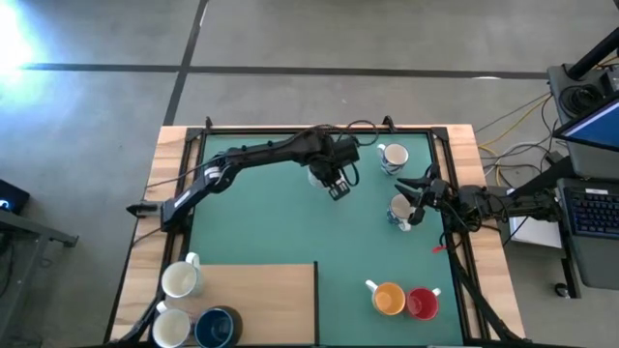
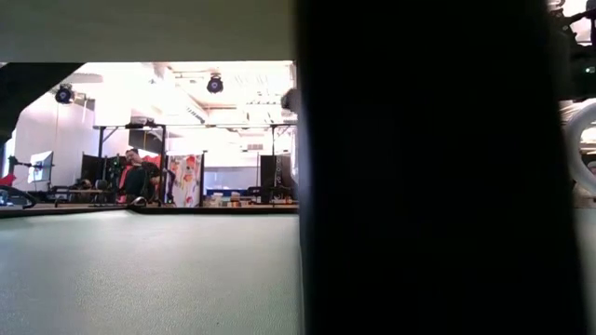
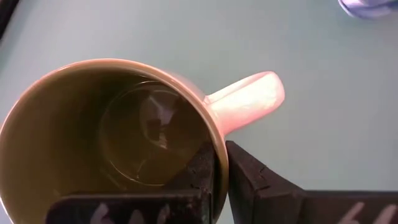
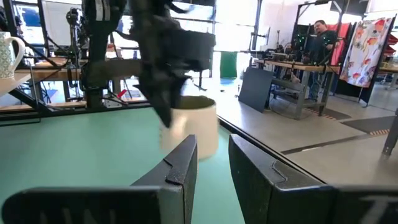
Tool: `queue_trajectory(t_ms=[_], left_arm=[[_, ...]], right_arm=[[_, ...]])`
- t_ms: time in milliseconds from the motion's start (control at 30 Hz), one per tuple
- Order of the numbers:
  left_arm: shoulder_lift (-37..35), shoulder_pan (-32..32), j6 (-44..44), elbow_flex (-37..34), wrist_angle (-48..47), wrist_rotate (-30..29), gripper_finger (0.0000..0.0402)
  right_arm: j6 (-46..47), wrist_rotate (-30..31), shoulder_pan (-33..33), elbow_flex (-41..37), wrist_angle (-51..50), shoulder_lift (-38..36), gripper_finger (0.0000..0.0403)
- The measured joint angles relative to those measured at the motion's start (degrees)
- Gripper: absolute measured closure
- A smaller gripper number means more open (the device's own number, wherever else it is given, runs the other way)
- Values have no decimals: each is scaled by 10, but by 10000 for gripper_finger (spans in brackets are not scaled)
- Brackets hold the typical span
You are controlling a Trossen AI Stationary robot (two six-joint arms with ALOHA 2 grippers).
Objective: Place coffee mugs
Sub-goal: Put the white mug on the shelf
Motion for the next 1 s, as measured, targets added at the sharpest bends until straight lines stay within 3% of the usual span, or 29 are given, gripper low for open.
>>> queue_trajectory(t_ms=[233,633,1000], left_arm=[[-57,-40,-25,-1,-50,-38,399],[-159,-124,-48,-1,-161,-30,393],[-232,-221,-126,-33,-157,-28,392]], right_arm=[[0,0,0,0,0,0,321],[0,0,0,0,0,0,321],[0,0,0,0,0,0,321]])
